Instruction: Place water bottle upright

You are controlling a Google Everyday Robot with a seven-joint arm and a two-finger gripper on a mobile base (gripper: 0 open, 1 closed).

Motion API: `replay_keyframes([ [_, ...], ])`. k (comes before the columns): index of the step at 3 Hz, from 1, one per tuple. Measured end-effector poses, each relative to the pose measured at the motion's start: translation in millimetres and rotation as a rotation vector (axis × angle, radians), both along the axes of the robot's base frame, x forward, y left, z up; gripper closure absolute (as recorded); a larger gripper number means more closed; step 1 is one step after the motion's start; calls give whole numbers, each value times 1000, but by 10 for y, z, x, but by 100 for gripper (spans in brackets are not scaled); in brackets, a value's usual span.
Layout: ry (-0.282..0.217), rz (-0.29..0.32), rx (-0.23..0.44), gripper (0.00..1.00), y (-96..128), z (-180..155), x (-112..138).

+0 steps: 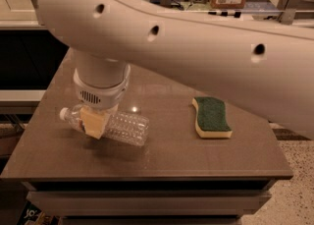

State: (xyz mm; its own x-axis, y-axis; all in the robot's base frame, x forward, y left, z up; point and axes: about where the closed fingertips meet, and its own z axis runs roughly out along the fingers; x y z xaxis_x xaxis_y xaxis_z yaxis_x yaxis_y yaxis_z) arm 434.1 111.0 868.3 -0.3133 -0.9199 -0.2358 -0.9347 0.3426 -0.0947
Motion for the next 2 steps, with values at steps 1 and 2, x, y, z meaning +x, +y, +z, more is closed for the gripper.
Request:
replay_keyframes([
  [1, -41, 11, 66, 100, -63, 215, 106],
  [2, -82, 20, 161, 100, -147, 384, 217],
])
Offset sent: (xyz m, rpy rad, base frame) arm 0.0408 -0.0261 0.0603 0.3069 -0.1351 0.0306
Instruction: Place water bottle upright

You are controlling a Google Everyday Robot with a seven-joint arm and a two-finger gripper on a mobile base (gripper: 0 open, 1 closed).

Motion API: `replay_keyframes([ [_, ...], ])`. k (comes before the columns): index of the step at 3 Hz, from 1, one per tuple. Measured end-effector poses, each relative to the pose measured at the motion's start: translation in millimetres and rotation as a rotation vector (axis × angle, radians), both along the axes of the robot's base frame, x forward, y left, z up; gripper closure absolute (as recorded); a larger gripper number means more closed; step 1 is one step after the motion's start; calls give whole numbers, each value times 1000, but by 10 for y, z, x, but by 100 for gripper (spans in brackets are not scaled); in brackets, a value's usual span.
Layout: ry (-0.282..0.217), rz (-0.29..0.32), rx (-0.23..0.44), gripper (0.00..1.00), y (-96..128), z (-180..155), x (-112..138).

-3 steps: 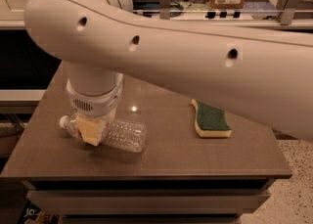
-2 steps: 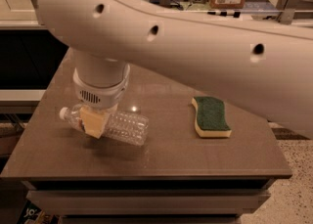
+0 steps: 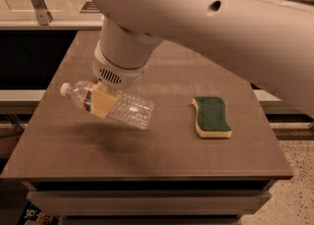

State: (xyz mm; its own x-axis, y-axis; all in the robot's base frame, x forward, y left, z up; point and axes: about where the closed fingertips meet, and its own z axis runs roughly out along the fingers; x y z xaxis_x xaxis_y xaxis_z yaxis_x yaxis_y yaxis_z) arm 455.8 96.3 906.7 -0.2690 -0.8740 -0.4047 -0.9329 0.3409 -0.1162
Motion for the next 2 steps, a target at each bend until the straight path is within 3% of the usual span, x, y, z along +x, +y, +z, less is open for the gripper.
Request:
replay_keyframes([
  [2, -87, 77, 283, 100, 57, 283, -24],
])
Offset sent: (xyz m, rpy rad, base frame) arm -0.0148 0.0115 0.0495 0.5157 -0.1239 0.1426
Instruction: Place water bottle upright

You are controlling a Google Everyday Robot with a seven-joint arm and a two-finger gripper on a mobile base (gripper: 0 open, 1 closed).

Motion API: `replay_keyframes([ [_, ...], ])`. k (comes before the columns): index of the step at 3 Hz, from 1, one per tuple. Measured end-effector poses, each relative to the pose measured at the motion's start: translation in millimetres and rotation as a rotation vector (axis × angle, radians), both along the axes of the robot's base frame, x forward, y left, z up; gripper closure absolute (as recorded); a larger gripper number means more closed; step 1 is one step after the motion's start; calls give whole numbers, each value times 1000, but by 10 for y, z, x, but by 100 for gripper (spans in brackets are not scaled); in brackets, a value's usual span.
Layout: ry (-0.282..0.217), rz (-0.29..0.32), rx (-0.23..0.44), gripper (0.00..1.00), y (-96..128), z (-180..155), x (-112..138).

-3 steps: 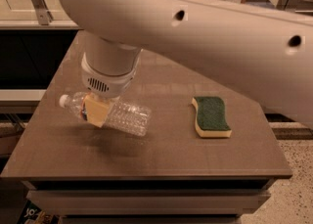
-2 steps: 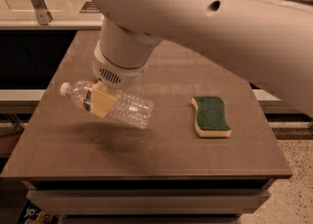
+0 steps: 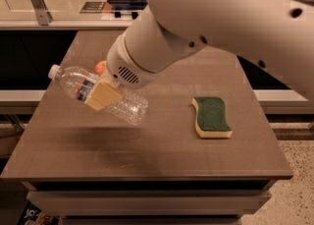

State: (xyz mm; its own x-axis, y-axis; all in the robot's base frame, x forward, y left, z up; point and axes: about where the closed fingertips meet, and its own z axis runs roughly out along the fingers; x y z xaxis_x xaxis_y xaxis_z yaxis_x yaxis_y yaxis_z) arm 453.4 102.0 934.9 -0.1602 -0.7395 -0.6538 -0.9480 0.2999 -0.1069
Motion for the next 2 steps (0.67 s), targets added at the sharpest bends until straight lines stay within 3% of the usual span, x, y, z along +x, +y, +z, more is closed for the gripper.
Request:
replay_keyframes([
  [2, -47, 96, 242, 100, 149, 266, -211],
])
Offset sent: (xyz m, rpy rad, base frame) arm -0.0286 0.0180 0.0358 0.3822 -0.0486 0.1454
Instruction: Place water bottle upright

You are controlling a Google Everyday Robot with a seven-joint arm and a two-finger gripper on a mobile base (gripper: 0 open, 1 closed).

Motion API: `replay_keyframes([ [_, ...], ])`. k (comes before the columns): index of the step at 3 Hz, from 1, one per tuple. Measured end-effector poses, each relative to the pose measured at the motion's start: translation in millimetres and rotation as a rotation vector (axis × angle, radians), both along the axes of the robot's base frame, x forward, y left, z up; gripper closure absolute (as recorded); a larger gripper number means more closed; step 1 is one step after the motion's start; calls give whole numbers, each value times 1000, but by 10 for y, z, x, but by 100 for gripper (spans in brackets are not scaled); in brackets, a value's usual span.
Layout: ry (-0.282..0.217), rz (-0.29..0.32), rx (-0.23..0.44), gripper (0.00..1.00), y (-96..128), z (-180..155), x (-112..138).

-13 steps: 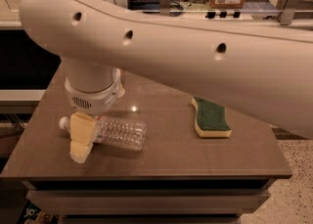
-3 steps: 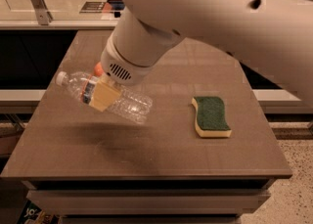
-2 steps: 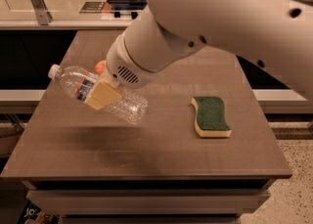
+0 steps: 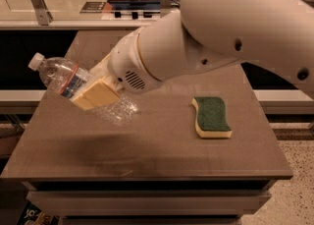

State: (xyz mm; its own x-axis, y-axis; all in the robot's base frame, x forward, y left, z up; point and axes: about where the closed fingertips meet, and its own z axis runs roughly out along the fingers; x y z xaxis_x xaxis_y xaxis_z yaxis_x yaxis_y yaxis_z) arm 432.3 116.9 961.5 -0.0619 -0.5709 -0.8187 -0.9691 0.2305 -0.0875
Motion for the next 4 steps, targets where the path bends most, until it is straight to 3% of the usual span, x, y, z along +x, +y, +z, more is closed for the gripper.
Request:
replay_keyframes([
  [2, 23, 55, 179, 100, 167, 18, 126],
  [3, 31, 50, 260, 100, 259, -7, 145],
  [4, 34, 3, 352, 100, 364, -38, 96],
])
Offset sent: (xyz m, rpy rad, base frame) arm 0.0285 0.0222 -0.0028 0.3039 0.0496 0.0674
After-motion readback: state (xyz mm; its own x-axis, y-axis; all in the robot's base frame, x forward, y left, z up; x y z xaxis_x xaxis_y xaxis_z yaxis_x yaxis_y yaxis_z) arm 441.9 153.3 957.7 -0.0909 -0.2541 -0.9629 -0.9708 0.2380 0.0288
